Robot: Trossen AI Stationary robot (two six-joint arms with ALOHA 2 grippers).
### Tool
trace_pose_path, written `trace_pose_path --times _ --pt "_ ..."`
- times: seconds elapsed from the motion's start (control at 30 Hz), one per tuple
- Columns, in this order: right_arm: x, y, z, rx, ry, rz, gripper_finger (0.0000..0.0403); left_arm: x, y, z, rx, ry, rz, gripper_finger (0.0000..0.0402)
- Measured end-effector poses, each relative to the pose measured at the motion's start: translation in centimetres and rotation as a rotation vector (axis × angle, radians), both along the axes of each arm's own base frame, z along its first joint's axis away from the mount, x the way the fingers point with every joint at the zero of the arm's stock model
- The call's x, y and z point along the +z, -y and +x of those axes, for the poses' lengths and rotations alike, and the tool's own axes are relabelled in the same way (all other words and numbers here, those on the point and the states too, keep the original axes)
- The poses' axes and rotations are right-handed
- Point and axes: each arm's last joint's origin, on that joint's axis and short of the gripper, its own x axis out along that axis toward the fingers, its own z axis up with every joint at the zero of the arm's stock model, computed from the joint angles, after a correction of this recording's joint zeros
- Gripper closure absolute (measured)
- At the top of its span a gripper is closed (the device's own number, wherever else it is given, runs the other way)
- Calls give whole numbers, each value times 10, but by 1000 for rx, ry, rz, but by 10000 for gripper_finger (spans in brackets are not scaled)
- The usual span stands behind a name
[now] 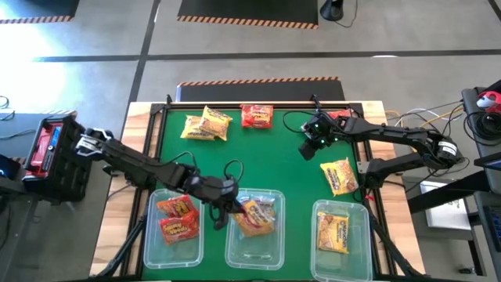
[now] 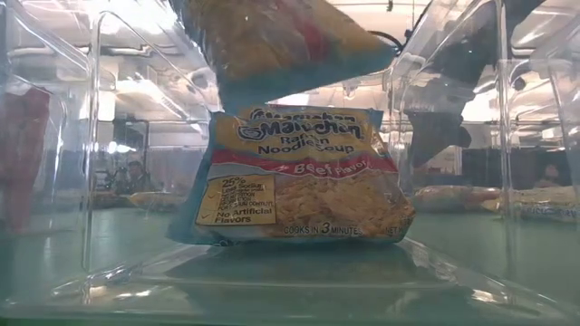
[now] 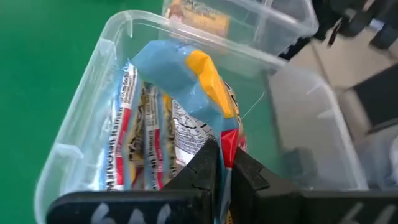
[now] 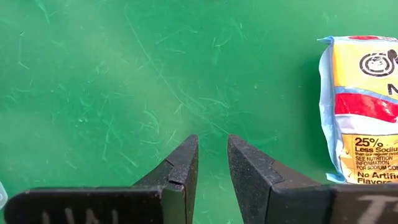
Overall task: Sort Maruchan noodles
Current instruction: Put the blue noodle pack into the middle transparent bin
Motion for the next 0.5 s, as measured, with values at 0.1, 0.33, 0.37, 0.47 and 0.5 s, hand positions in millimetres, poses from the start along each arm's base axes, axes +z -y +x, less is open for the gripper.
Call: trace_pose_path --times 0.1,0.33,0.37,0.47,0.5 --pt "0 0 0 0 0 0 326 1 1 1 -26 -7 36 398" --pt "0 0 0 0 0 0 326 -11 2 5 -60 -52 97 398" --pt "0 0 0 0 1 0 326 -12 2 5 -61 -57 99 398" --pt "0 0 0 0 0 0 326 -16 3 7 -61 -65 101 398" --pt "0 0 0 -1 0 0 326 -17 3 8 -61 -69 102 398"
